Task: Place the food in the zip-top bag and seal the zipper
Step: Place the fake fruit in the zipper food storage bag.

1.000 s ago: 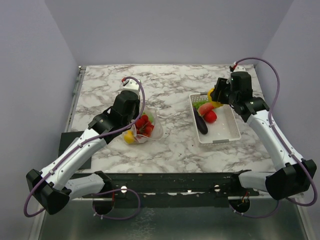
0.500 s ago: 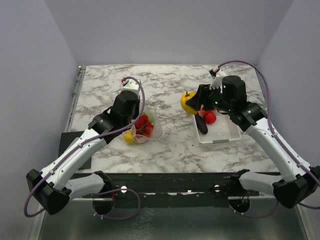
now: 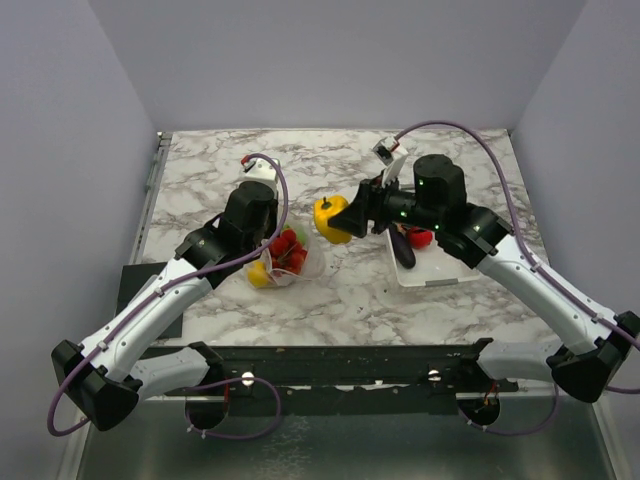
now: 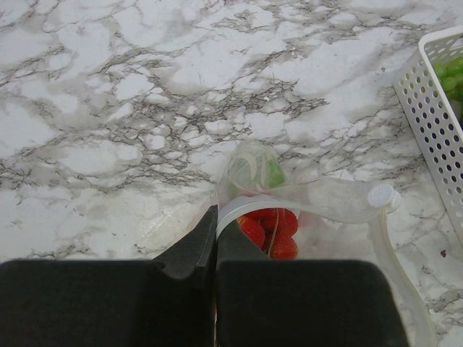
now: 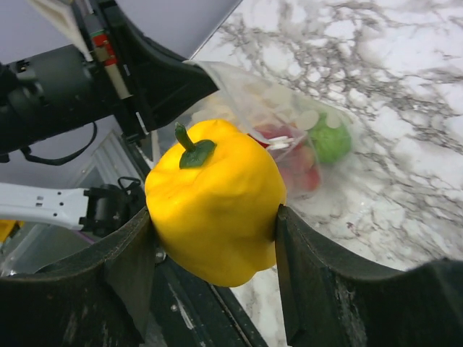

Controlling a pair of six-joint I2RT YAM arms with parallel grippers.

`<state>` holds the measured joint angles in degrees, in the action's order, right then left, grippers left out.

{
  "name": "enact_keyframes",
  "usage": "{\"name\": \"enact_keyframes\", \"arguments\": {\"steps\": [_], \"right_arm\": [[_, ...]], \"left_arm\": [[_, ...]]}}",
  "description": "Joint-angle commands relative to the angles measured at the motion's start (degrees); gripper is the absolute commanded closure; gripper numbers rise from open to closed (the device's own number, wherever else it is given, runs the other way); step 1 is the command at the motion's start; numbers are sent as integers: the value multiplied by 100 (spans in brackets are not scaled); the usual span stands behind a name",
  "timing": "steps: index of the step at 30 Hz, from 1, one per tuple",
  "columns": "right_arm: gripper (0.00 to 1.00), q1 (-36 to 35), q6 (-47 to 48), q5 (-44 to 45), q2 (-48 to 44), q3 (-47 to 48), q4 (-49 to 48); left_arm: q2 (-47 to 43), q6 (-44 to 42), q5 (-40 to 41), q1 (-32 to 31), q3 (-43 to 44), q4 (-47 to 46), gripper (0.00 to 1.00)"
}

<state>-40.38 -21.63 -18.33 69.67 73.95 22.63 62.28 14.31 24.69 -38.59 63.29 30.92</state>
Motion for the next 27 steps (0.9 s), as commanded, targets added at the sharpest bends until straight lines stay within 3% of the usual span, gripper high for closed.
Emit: {"name": "enact_keyframes", "arguments": {"steps": [1, 16, 23, 27], "right_arm": [[78, -425, -102, -92, 287, 289, -300], [75, -1176, -61, 613, 1321, 567, -286], [69, -1216, -123, 1109, 1693, 655, -139], [52, -1218, -133, 1261, 1824, 658, -123]], "left_arm": [[-133, 3, -112, 40, -5, -219, 100], [-146, 12, -178, 57, -9, -226, 100], [-155, 15, -192, 63, -9, -227, 100], [-155, 11, -186, 64, -9, -226, 100]]}}
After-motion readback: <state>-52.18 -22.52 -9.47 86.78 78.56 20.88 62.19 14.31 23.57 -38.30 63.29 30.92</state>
